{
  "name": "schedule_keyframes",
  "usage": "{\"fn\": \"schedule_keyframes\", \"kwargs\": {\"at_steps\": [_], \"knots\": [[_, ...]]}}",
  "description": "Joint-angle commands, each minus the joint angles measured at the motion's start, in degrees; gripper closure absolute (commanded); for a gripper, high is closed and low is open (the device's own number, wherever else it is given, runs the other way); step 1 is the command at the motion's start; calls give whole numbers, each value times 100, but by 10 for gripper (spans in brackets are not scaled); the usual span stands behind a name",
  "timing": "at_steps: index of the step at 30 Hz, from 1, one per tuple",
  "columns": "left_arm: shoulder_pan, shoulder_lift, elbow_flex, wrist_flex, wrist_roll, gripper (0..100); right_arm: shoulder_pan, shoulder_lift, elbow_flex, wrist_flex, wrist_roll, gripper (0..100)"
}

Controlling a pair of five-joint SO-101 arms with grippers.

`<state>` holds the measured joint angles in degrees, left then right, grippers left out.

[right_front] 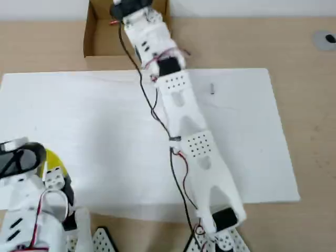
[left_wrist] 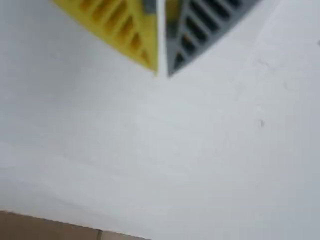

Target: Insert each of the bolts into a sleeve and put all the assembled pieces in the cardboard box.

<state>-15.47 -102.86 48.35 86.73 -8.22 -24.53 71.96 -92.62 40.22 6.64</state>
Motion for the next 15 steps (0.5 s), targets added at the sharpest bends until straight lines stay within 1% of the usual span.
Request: {"fn": "schedule_keyframes", "kwargs": {"at_steps": [1, 3, 6, 10, 12, 15], "knots": [[-79, -145, 18, 26, -413, 991, 189, -1481, -295, 2136, -88, 989], [-79, -171, 18, 70, -624, 991, 198, -1842, -295, 3147, -88, 989], [-79, -163, 18, 158, -695, 991, 198, -2325, -295, 4633, -123, 989], [-79, -163, 18, 202, -686, 991, 189, -2826, -295, 6233, -765, 989], [-79, -163, 18, 193, -677, 991, 356, -3037, -286, 6233, -1073, 989], [-70, -163, 26, 185, -668, 990, 532, -3451, -242, 6251, -1178, 989]]}}
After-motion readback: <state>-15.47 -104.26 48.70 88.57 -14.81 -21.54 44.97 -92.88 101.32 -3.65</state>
